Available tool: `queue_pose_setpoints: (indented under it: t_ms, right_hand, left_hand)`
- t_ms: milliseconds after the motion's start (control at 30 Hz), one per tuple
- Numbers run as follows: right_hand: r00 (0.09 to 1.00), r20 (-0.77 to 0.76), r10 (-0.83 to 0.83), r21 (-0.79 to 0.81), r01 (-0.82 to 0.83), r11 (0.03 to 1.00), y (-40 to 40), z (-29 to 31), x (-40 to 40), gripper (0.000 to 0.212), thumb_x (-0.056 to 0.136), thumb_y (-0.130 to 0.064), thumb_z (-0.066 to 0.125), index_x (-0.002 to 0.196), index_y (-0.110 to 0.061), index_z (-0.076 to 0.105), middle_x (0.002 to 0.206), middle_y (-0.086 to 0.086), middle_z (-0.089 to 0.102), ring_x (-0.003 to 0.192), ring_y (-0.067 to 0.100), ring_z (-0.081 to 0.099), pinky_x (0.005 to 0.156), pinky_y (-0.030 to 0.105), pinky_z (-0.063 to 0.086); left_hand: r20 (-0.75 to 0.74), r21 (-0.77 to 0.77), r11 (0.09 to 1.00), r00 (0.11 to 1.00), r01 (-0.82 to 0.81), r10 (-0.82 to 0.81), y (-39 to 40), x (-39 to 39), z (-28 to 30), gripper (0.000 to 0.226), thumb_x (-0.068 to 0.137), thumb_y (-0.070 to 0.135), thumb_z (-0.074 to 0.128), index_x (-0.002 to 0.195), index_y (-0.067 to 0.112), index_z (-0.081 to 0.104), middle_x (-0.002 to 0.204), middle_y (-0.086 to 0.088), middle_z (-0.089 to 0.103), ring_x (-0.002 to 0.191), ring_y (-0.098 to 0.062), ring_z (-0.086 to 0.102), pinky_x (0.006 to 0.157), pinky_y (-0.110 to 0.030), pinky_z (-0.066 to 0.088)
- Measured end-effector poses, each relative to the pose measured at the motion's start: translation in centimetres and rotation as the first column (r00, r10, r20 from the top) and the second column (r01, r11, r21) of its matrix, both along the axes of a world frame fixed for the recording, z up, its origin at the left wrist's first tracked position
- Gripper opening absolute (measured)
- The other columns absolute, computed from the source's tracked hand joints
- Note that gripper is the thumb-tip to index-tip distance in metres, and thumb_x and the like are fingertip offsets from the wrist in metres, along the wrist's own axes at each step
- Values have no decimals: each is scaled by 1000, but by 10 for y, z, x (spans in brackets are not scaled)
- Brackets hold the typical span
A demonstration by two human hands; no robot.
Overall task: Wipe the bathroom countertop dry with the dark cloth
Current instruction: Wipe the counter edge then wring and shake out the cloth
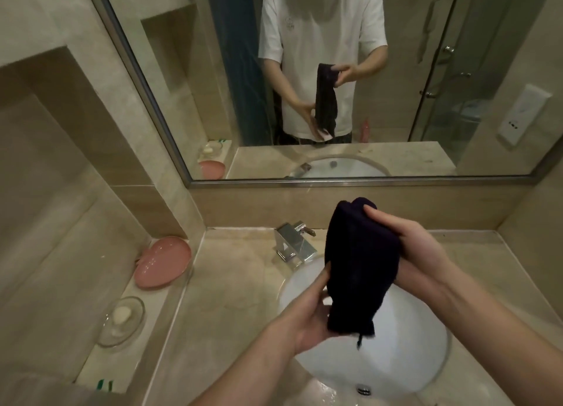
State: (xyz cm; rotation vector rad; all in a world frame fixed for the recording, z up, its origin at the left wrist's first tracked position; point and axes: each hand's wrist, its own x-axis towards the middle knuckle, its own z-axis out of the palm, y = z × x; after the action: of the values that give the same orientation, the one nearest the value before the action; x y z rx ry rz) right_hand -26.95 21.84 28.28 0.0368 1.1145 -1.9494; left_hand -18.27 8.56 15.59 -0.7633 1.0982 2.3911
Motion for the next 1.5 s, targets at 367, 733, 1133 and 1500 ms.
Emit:
queue_pose_setpoints:
  t_ms: [367, 733, 1133, 1500]
  right_hand:
    - [999, 6, -41, -105, 41, 994, 21, 1, 1, 33, 73, -14, 74, 105, -7, 73, 99, 16, 71, 87, 28, 71, 87, 41, 55]
    - [984, -62, -167, -39, 165, 986, 40, 6, -8, 20, 82, -14, 62, 87, -8, 80, 90, 11, 73, 78, 20, 73, 72, 31, 60]
    - [651, -616, 443, 773, 392, 499, 101, -78, -38, 6, 101, -24, 58, 103, -28, 61, 93, -5, 69, 95, 20, 67, 78, 37, 51]
    - [883, -455, 115, 531, 166, 831, 100, -47, -38, 102, 81, 9, 71, 152, -42, 18, 108, 7, 76, 95, 17, 74, 77, 29, 52]
  left_hand:
    - [-71, -604, 791, 982, 97, -175, -16, -23, 6, 81, 62, 91, 57, 115, 30, 63, 115, 7, 67, 111, -12, 64, 105, -35, 50]
    - [-142, 199, 966, 970, -166, 196, -3, -29, 14, 55, 92, 49, 61, 134, 14, 65, 135, -9, 65, 123, -24, 63, 110, -40, 44]
    - [-196, -586, 803, 981, -109, -10, -41, -6, 3, 37, 83, 9, 78, 117, 22, 71, 102, -5, 77, 98, -17, 72, 90, -29, 56]
    - [-412, -677, 664, 911, -317, 15, -68, -18, 65, 16, 88, 15, 75, 103, 18, 79, 100, -4, 78, 97, -16, 72, 98, -35, 55]
